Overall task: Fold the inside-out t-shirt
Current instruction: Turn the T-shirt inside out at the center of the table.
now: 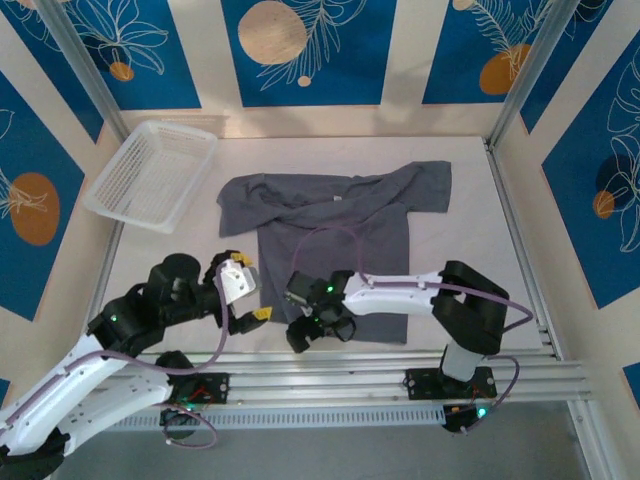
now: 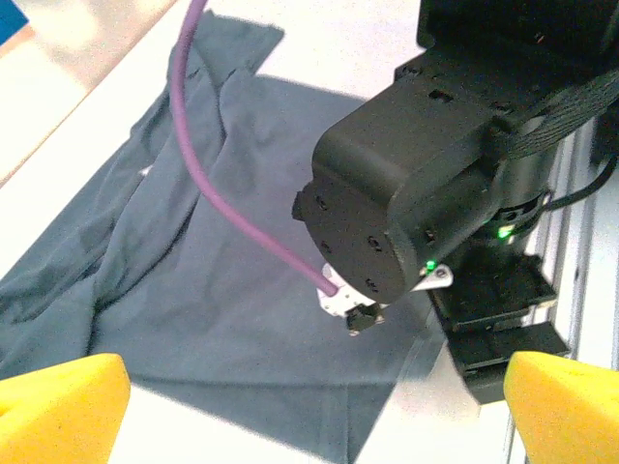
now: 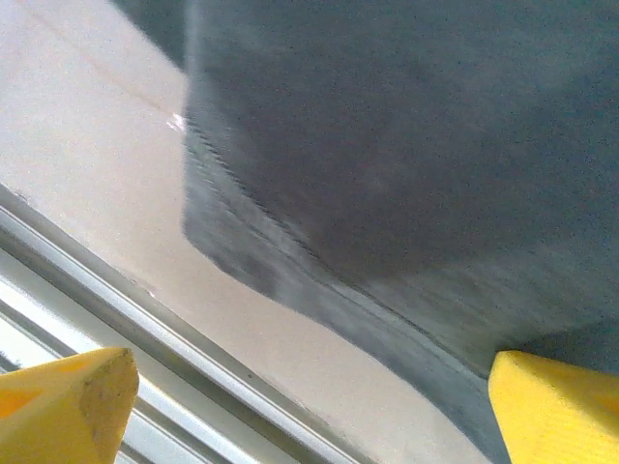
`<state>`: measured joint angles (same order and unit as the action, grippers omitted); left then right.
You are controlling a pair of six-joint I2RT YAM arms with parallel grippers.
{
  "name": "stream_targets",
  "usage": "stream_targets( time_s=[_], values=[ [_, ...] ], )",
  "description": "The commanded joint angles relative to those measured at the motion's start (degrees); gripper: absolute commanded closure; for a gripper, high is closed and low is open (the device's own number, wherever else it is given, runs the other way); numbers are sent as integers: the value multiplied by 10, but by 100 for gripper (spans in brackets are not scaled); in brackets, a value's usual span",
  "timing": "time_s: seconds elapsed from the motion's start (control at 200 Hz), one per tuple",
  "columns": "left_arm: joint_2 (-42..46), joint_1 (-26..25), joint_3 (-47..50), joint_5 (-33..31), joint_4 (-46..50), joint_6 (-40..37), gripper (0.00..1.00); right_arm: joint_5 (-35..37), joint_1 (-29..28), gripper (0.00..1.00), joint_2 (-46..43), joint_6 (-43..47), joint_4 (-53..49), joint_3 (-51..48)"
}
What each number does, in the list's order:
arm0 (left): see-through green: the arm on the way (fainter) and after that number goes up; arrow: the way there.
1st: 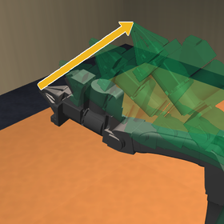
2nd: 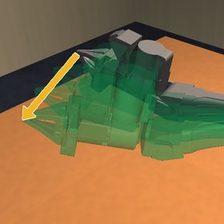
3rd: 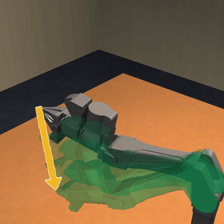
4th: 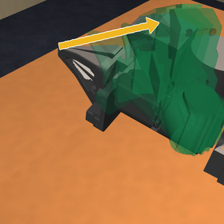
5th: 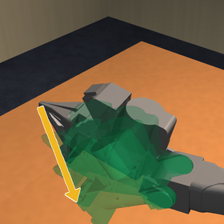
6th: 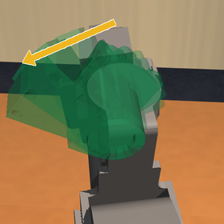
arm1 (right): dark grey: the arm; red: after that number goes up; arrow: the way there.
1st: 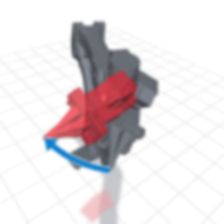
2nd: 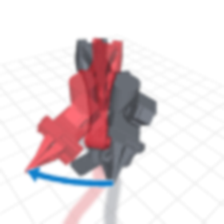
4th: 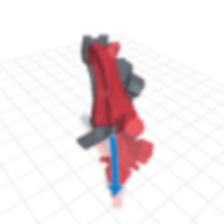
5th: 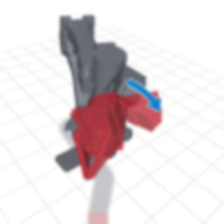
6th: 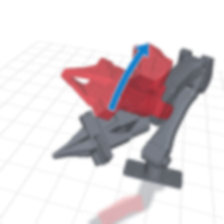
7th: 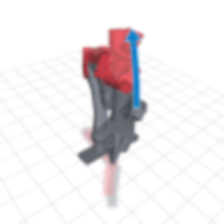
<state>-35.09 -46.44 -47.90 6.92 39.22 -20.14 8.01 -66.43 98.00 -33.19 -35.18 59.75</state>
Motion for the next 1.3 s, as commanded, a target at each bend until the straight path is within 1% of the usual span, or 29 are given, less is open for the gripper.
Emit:
stream_targets(
  time_s=[0.0,0.03,0.055,0.07,0.075,0.105,0.11,0.115,0.125,0.13,0.14,0.15,0.19,0.235,0.34,0.465,0.54,0.59,0.68,0.715,0.775,0.83,0.95,1.065,1.145,1.19,1.235,1.295],
  values=[
    [26,-4,19,-37,48,-47,1,58,-10,8,31,18,-14,23],
    [33,-4,24,-37,42,-47,1,71,-9,13,37,18,-15,27],
    [37,-4,26,-38,39,-47,1,90,-9,21,43,16,-17,29],
    [39,-4,28,-39,37,-46,1,97,-9,24,45,15,-18,31],
    [40,-4,28,-39,37,-46,1,104,-9,27,47,13,-19,32],
    [42,-4,30,-40,35,-47,1,119,-8,38,51,9,-21,34],
    [42,-4,30,-41,35,-47,1,119,-8,38,51,9,-21,34],
    [42,-4,30,-42,35,-47,1,121,-8,43,52,10,-21,35],
    [42,-4,30,-43,35,-47,1,122,-7,46,52,11,-20,35],
    [42,-4,30,-43,36,-47,1,122,-7,46,52,11,-20,35],
    [43,-4,30,-45,36,-47,1,123,-6,51,53,13,-18,35],
    [43,-4,30,-46,36,-46,1,123,-6,52,53,15,-17,35],
    [42,-4,30,-47,37,-48,1,126,-5,63,52,19,-11,34],
    [41,-4,30,-46,39,-49,1,126,-4,77,48,23,-7,33],
    [42,-4,30,-41,40,-47,1,131,1,100,29,27,-5,24],
    [40,-4,19,-28,37,-31,1,144,10,100,-19,29,-20,9],
    [25,-4,5,-8,17,9,1,146,23,100,-57,31,-21,-4],
    [8,-4,10,8,-26,56,1,138,35,100,-82,31,-14,-15],
    [-32,-5,54,95,-132,121,1,102,67,100,-118,25,8,-31],
    [-47,-7,76,112,-173,139,1,84,80,100,-128,26,19,-38],
    [-59,-10,121,101,-249,164,1,64,95,100,-139,24,28,-47],
    [-63,-10,160,94,-308,164,1,51,106,100,-148,21,34,-54],
    [-107,-11,204,71,-381,148,1,13,120,100,-173,22,58,-68],
    [-174,-12,235,-8,-475,170,1,-24,121,99,-191,28,93,-86],
    [-216,-12,251,-55,-533,158,1,-40,121,99,-196,31,101,-94],
    [-243,-12,246,-55,-543,137,1,-44,121,99,-197,31,100,-94],
    [-273,-12,235,-40,-540,119,1,-45,120,99,-198,31,100,-94],
    [-310,-11,228,-23,-551,116,2,-45,120,99,-198,29,100,-93]
  ],
)
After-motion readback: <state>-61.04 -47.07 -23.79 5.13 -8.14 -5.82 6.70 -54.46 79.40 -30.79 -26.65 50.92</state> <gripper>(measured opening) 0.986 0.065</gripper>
